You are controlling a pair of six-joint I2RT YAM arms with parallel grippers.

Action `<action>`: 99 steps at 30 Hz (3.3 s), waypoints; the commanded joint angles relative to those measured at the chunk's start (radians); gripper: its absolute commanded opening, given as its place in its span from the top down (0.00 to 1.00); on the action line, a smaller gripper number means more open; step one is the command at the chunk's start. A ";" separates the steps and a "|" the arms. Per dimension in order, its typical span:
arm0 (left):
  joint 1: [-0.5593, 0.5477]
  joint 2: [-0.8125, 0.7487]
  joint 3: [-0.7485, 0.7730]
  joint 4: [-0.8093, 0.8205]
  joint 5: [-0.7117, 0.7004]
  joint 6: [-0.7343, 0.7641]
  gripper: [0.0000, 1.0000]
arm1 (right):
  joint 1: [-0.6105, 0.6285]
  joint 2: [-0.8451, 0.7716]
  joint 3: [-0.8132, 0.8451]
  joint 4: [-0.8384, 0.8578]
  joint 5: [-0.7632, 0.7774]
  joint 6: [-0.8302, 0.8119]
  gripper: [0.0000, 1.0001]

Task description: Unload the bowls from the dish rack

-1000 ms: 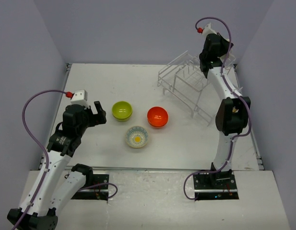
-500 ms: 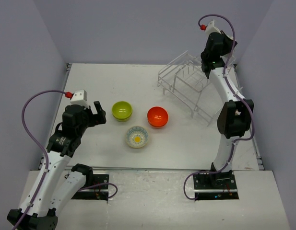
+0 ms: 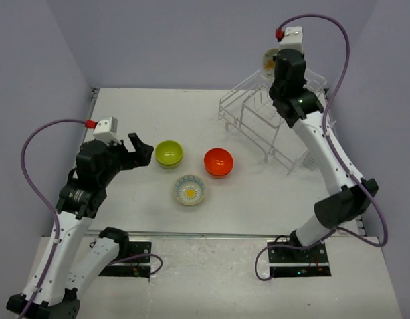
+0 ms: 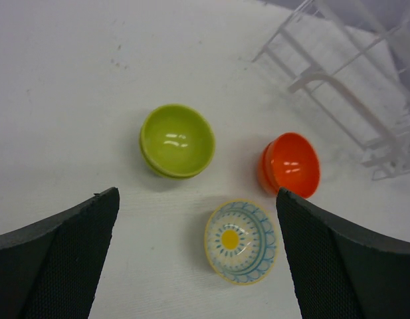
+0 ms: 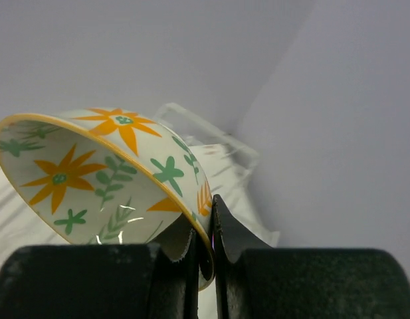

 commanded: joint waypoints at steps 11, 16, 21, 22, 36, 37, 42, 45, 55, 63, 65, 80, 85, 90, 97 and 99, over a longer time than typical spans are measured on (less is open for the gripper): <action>-0.382 0.257 0.465 0.065 -0.164 -0.100 0.00 | 0.481 -0.359 -0.438 -0.220 -0.620 1.024 1.00; -0.503 0.424 0.532 -0.033 -0.257 -0.086 0.07 | 0.515 -0.362 -0.449 -0.258 -0.628 1.091 1.00; -0.548 0.510 0.549 -0.068 -0.376 -0.075 0.45 | 0.513 -0.391 -0.464 -0.281 -0.643 1.090 1.00; -0.548 0.522 0.560 -0.082 -0.382 -0.072 0.50 | 0.513 -0.394 -0.470 -0.279 -0.665 1.087 1.00; -0.561 0.576 0.474 -0.091 -0.495 -0.095 1.00 | 0.512 -0.427 -0.553 -0.262 -0.703 1.074 0.07; -0.560 0.568 0.450 -0.087 -0.503 -0.111 1.00 | 0.512 -0.446 -0.558 -0.282 -0.679 1.073 0.01; -0.471 0.449 0.131 0.086 -0.352 -0.173 1.00 | 0.492 -0.626 -0.727 -0.345 -0.539 1.077 0.01; -0.368 0.420 -0.035 0.213 -0.131 -0.189 1.00 | 0.472 -0.750 -0.815 -0.345 -0.545 1.068 0.01; -0.354 0.415 -0.150 0.283 -0.020 -0.207 1.00 | 0.455 -0.813 -0.901 -0.327 -0.625 1.008 0.01; -0.356 0.456 -0.181 0.278 0.058 -0.187 1.00 | 0.454 -0.764 -0.933 -0.281 -0.680 0.987 0.01; -0.357 0.462 -0.188 0.287 0.100 -0.184 1.00 | 0.454 -0.761 -0.933 -0.279 -0.685 0.984 0.01; -0.357 0.397 -0.198 0.254 0.029 -0.175 0.36 | 0.454 -0.804 -0.958 -0.270 -0.691 0.975 0.01; -0.359 0.305 -0.101 0.143 -0.055 -0.167 0.21 | 0.454 -0.819 -0.960 -0.286 -0.654 0.979 0.01; -0.359 0.170 0.011 -0.044 -0.310 -0.146 0.00 | 0.452 -0.868 -0.918 -0.377 -0.503 0.982 0.01; -0.357 0.015 0.117 -0.254 -0.737 -0.184 0.00 | 0.454 -1.008 -0.771 -0.627 -0.145 0.930 0.01; -0.357 -0.030 0.114 -0.271 -0.838 -0.180 0.00 | 0.454 -1.075 -0.768 -0.640 -0.099 0.874 0.01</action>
